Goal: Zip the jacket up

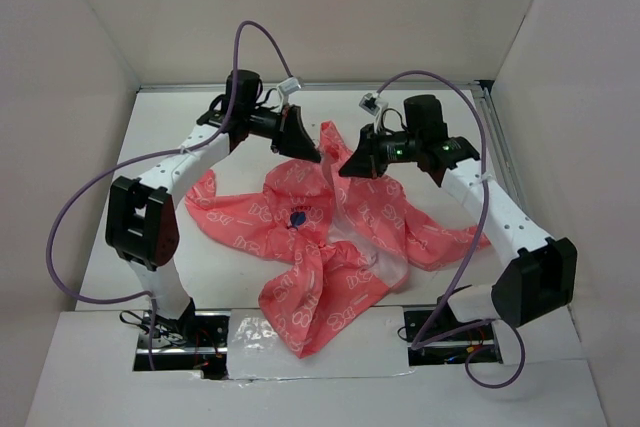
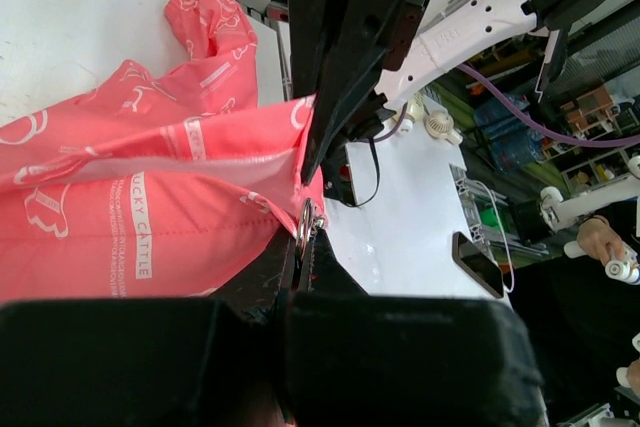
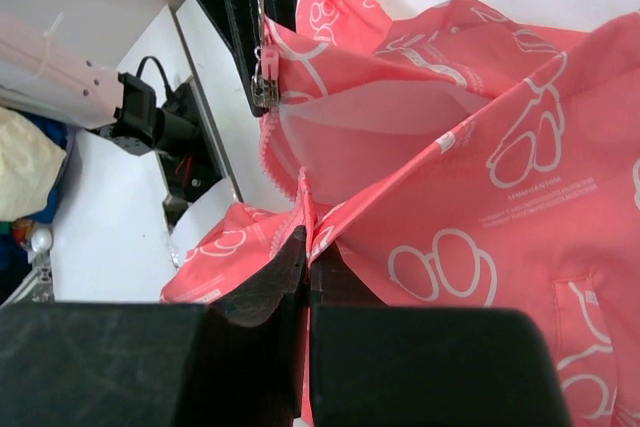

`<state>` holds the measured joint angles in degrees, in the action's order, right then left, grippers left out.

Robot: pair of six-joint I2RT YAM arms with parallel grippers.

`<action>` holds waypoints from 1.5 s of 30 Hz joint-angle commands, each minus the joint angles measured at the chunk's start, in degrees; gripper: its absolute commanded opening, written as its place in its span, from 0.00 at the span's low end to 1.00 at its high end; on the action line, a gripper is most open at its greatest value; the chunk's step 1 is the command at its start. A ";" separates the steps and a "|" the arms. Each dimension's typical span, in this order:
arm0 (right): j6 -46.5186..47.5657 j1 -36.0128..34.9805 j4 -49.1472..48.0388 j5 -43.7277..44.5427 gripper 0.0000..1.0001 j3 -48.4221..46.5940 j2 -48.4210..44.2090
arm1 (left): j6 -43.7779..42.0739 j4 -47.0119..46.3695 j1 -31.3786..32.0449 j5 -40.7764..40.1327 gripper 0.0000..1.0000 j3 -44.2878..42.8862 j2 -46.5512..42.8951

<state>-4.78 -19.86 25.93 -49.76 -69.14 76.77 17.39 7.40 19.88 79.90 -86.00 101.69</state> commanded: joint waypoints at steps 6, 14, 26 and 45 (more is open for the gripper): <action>4.07 -1.24 1.31 -3.59 0.00 -5.38 1.63 | -6.92 6.66 0.95 2.37 0.00 -2.95 1.41; 4.07 -1.24 2.19 -5.08 0.00 -6.09 2.68 | -9.56 9.04 1.83 2.28 0.00 -1.81 0.97; 3.90 -1.15 2.72 -8.78 0.00 -7.58 4.70 | -11.67 9.65 1.83 5.44 0.00 -1.19 0.70; -10.69 -3.61 -13.27 -0.69 0.00 0.67 1.28 | -3.07 2.81 3.59 3.08 0.00 1.27 0.62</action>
<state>-12.40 -21.93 20.12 -51.40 -69.21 81.03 10.85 15.11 22.06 82.24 -84.97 102.98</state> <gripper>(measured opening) 0.018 0.045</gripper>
